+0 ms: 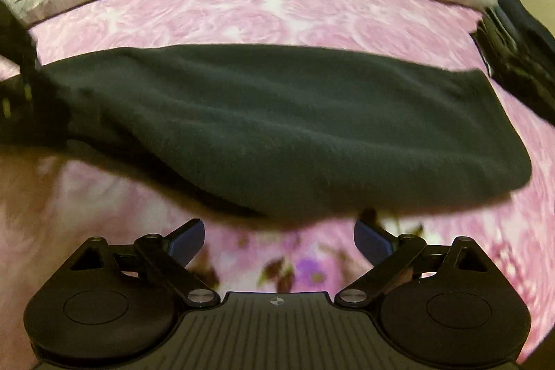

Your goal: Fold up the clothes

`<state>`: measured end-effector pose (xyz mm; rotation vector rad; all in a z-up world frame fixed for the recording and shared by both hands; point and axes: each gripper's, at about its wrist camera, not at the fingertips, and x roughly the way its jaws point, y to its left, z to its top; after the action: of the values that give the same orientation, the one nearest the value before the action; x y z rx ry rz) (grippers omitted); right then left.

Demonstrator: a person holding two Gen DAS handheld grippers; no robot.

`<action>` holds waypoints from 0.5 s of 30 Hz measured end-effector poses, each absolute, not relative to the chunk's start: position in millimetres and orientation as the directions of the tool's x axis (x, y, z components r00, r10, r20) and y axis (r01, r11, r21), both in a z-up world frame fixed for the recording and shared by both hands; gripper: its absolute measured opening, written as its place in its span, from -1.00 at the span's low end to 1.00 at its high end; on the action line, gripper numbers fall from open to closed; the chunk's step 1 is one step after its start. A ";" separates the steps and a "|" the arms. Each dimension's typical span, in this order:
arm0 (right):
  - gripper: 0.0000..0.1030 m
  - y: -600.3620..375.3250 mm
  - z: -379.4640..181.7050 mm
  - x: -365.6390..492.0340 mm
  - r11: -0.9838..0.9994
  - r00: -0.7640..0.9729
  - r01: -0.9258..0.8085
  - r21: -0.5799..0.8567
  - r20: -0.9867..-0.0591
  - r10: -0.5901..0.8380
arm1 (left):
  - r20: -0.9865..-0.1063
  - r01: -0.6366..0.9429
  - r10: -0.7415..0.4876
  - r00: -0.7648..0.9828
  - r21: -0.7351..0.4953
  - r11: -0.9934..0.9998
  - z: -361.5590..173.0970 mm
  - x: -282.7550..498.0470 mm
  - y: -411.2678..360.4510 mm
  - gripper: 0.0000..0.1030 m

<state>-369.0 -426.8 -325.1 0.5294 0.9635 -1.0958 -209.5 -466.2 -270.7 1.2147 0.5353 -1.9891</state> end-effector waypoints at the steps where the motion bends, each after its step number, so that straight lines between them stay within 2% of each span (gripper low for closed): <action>1: 0.86 -431.3 -326.1 -366.9 0.402 0.133 0.910 -0.097 -0.852 -0.506 | -0.882 0.792 -0.360 -0.303 -0.023 -0.611 -265.6 -200.3 -477.9 -0.90; 3: 0.86 -440.3 -327.8 -362.8 0.413 0.133 0.904 -0.113 -0.843 -0.521 | -0.882 0.821 -0.352 -0.313 -0.066 -0.567 -261.5 -187.9 -498.2 -0.90; 10: 0.87 -474.1 -296.5 -382.5 0.292 0.030 0.937 -0.192 -0.788 -0.615 | -0.877 0.844 -0.385 -0.289 -0.043 -0.535 -269.4 -182.4 -522.9 -0.89; 15: 0.94 -454.0 -294.0 -370.2 0.266 0.029 0.949 -0.167 -0.797 -0.604 | -0.877 0.847 -0.386 -0.286 -0.043 -0.530 -278.6 -185.0 -520.6 -0.89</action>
<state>-370.2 -454.0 -294.0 0.4785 0.9074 -1.2705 -185.0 -520.6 -278.6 1.1021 0.6643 -1.9100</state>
